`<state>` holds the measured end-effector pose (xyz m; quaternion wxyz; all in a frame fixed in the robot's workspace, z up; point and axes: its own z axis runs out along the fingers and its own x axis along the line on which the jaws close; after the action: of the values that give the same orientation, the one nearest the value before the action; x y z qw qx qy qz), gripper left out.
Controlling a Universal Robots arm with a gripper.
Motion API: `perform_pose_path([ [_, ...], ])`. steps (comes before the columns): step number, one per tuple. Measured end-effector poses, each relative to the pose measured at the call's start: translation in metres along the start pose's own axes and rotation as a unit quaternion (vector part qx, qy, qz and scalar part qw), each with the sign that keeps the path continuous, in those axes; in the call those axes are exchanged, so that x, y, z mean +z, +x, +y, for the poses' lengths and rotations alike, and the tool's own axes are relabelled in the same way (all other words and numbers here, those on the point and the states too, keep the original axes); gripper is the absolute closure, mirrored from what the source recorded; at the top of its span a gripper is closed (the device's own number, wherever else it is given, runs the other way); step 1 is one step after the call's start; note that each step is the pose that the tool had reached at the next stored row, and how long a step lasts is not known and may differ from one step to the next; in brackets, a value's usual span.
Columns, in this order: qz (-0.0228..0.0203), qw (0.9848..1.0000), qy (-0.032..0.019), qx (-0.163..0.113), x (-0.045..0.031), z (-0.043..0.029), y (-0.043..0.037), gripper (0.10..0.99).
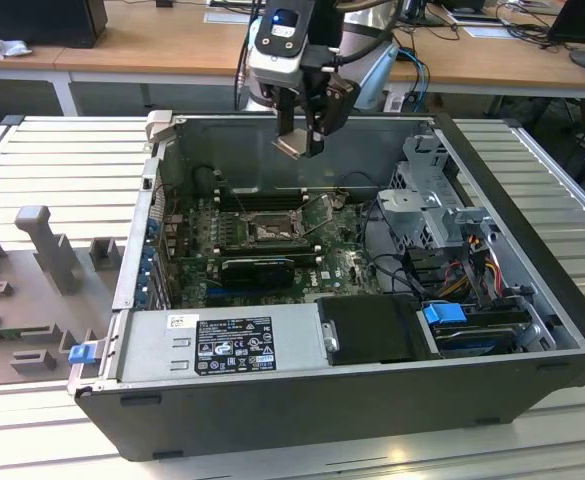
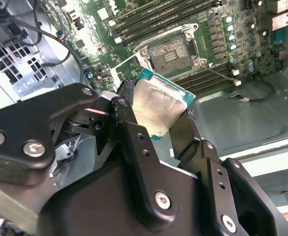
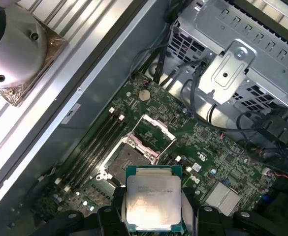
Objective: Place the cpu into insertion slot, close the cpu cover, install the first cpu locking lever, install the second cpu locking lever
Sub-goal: 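Place the cpu into insertion slot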
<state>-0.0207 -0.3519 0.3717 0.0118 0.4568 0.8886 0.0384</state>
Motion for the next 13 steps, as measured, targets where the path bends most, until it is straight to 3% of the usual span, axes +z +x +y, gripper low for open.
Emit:
perform_pose_path([
  [8,-0.0031,0.9992,-0.0006,0.04,0.001,-0.0001,0.0,0.549],
  [13,-0.0057,0.9974,-0.0011,0.072,0.0017,-0.0001,0.0,0.549],
])
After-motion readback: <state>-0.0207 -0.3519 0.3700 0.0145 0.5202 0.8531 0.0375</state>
